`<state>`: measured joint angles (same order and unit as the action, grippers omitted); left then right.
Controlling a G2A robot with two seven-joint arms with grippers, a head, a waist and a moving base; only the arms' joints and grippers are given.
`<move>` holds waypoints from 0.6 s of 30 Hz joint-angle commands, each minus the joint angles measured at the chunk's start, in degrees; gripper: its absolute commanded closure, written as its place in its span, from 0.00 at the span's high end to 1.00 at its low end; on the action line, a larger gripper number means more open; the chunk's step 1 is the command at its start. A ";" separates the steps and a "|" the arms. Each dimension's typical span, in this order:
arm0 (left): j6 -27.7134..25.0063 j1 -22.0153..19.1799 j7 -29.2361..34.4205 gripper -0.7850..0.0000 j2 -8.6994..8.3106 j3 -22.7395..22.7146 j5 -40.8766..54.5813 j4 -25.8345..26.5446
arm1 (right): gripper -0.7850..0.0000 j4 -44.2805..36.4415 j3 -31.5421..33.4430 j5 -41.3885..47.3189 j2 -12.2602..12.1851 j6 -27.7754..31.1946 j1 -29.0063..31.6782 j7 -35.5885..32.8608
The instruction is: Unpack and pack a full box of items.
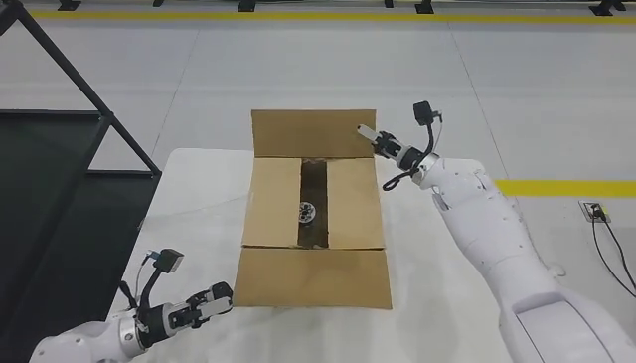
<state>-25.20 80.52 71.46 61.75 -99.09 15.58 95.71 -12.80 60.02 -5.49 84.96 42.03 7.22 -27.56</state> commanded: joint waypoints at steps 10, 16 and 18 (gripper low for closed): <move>-0.74 0.01 -0.45 1.00 -0.66 1.78 0.11 -0.12 | 1.00 -0.67 1.37 1.36 -1.08 4.26 -0.33 -3.91; -1.04 0.02 0.29 1.00 -1.02 3.07 0.64 -0.04 | 1.00 -1.86 1.21 0.76 -1.24 5.53 -0.13 -5.55; -1.29 -0.07 0.01 1.00 -1.09 3.64 0.81 0.14 | 1.00 -2.14 1.24 0.70 -1.31 5.89 -0.16 -5.78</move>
<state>-26.36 80.50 71.64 60.69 -95.73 16.30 95.76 -14.86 61.23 -4.80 83.68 47.80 7.09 -33.29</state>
